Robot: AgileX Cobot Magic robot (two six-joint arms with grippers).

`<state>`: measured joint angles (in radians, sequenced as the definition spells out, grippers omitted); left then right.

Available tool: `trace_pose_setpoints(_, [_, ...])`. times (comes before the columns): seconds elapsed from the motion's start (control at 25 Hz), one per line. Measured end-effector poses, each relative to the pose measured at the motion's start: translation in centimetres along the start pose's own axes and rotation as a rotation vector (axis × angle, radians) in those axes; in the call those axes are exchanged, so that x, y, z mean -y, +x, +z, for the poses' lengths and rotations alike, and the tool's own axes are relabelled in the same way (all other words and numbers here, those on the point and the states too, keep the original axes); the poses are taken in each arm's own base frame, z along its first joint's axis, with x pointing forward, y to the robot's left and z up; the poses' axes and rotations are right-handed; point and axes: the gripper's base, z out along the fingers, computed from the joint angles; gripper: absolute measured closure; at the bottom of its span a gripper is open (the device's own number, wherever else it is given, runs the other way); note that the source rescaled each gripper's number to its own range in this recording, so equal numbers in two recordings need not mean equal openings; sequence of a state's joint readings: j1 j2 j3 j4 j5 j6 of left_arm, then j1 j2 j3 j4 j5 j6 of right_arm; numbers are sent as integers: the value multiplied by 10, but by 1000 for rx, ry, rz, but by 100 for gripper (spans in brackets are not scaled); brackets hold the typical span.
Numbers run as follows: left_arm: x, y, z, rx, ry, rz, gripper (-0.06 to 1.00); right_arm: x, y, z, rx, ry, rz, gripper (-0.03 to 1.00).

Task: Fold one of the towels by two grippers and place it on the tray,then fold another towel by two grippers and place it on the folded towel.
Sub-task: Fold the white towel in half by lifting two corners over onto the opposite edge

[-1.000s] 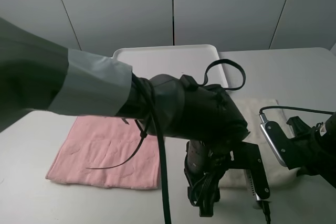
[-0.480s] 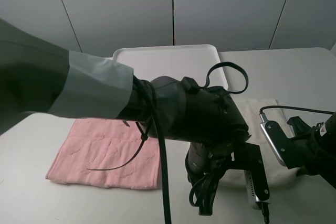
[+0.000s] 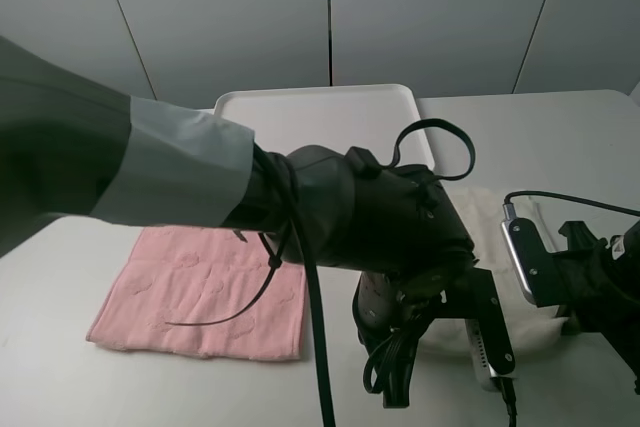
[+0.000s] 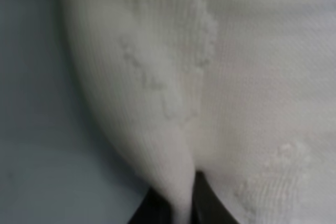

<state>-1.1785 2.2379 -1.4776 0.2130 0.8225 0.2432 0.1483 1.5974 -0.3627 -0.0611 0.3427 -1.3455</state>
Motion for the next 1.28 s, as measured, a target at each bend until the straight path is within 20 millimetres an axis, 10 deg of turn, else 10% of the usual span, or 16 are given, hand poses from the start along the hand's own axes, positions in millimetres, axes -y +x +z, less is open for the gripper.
trace_pose_setpoints(0.56, [-46, 16, -43, 115, -23, -180, 94, -1, -5, -25, 100, 110, 318, 96])
trace_pose_setpoints(1.28, [-92, 35, -47, 248, 21, -421, 94, 10, -10, -49, 301, 256, 837, 96])
